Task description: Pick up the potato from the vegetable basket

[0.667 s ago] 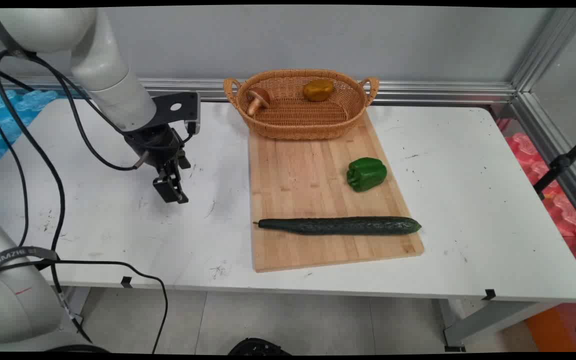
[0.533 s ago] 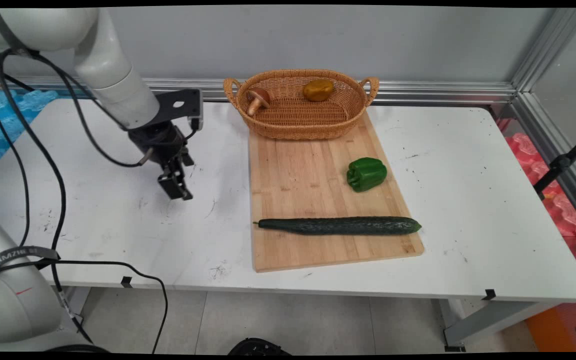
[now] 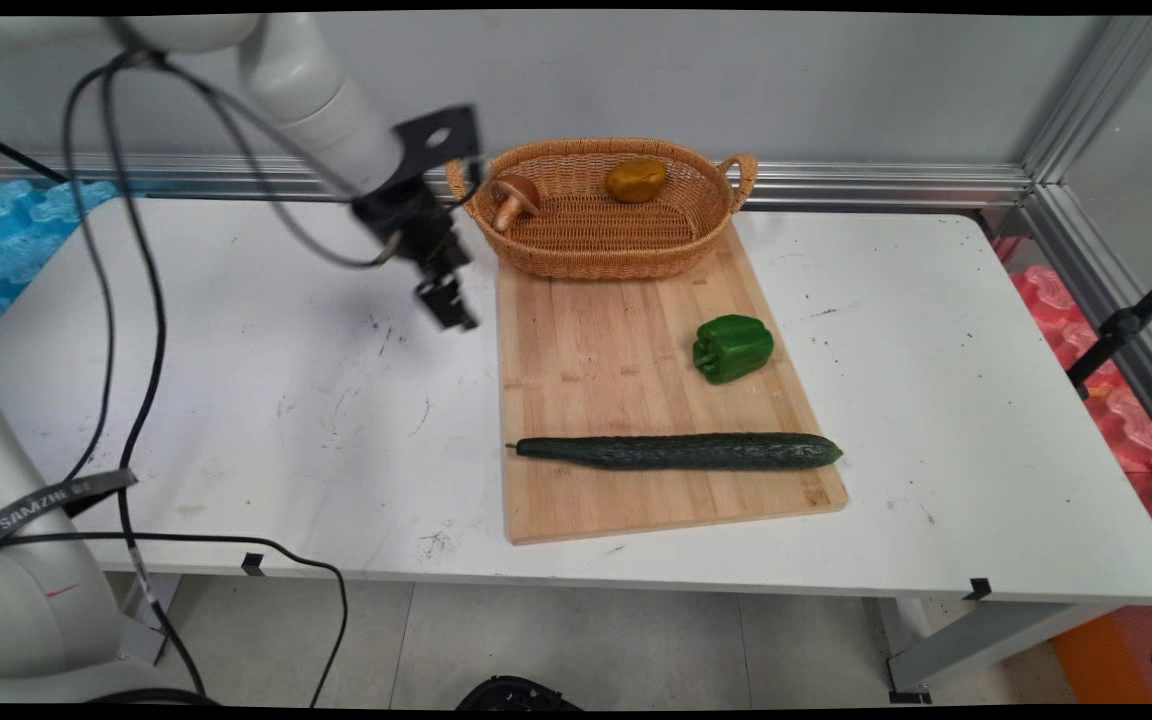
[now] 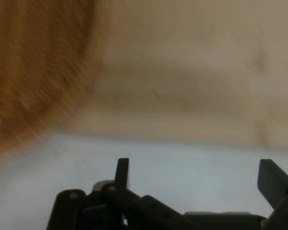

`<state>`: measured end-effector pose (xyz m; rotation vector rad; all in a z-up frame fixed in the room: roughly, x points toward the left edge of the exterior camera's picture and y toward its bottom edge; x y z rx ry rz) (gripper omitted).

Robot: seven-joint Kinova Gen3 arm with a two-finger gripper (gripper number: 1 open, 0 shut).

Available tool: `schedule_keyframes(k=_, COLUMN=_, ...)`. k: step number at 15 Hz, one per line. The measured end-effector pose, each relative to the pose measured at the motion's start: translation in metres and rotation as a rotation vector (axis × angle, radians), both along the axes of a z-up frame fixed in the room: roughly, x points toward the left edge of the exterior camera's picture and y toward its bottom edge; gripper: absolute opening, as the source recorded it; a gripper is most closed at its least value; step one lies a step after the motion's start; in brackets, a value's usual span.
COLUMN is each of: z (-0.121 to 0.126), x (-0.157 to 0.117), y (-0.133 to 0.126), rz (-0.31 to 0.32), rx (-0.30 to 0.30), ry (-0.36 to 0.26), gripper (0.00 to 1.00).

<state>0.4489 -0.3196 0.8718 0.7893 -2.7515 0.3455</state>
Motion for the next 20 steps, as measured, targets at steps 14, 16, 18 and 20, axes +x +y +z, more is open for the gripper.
schedule_keyframes(k=14, z=0.002, x=-0.015, y=-0.170, rz=-0.001, rx=-0.270, ry=0.101, gripper=1.00)
schedule_keyframes(k=16, z=-0.009, x=-0.014, y=-0.192, rz=-0.019, rx=-0.279, ry=0.114, gripper=1.00)
schedule_keyframes(k=18, z=-0.019, x=-0.013, y=-0.210, rz=-0.034, rx=-0.285, ry=0.128, gripper=1.00)
schedule_keyframes(k=20, z=-0.029, x=-0.012, y=-0.226, rz=-0.043, rx=-0.290, ry=0.143, gripper=1.00)
